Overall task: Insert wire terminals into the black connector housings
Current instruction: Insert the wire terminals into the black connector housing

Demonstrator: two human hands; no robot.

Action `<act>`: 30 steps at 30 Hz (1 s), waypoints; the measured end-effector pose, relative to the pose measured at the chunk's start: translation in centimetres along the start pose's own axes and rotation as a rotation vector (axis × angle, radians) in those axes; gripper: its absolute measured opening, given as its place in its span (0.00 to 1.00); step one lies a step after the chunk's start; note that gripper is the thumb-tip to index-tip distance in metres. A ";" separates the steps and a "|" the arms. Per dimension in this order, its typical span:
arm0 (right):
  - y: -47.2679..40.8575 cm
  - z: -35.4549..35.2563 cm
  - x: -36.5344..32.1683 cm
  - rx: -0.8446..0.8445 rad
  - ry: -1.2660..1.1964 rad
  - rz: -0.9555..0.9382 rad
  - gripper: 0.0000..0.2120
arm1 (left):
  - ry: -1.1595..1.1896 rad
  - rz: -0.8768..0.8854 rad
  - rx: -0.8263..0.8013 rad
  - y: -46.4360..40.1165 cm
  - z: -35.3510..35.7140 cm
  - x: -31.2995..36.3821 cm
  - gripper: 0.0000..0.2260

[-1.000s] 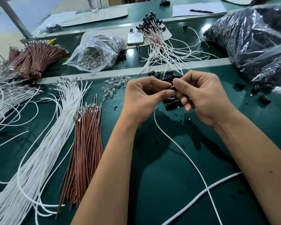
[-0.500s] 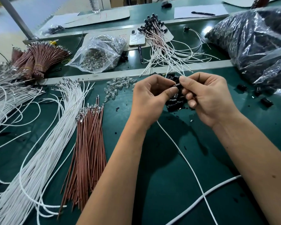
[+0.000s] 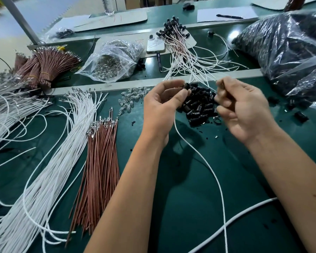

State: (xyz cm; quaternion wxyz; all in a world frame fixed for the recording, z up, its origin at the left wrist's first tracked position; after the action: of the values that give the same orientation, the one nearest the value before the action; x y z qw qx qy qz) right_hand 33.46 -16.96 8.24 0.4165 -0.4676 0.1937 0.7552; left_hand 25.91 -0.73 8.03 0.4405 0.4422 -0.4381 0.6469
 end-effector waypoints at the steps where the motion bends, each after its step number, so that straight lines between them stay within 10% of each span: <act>1: 0.0 0.3 0.5 -0.004 -0.006 0.061 0.12 | 0.025 -0.024 0.014 0.0 0.0 -0.1 0.08; 5: 0.0 1.4 1.6 -0.024 0.050 0.184 0.14 | 0.171 -0.085 0.029 0.1 -0.1 -0.1 0.07; 11: 0.5 2.8 2.0 -0.176 0.852 -0.054 0.07 | 0.326 -0.049 -0.008 0.3 0.9 0.2 0.07; 30: 0.8 2.9 0.9 -0.322 0.959 0.006 0.16 | 0.062 -0.193 -0.077 0.6 0.8 0.0 0.06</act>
State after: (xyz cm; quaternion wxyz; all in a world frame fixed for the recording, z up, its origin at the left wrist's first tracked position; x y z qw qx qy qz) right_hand 31.01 -15.05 8.84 0.2009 -0.8196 0.2456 0.4771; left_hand 25.49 -1.65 8.11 0.5308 0.4449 -0.4040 0.5977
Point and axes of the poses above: each hand's wrist, its own y-axis away from the middle knuckle, its own z-axis out of the palm, x = y × z, the point moved 3 cm from there along -y, towards the middle knuckle, and after that the axes turned 15 degrees about -x, right-handed, at the moved point
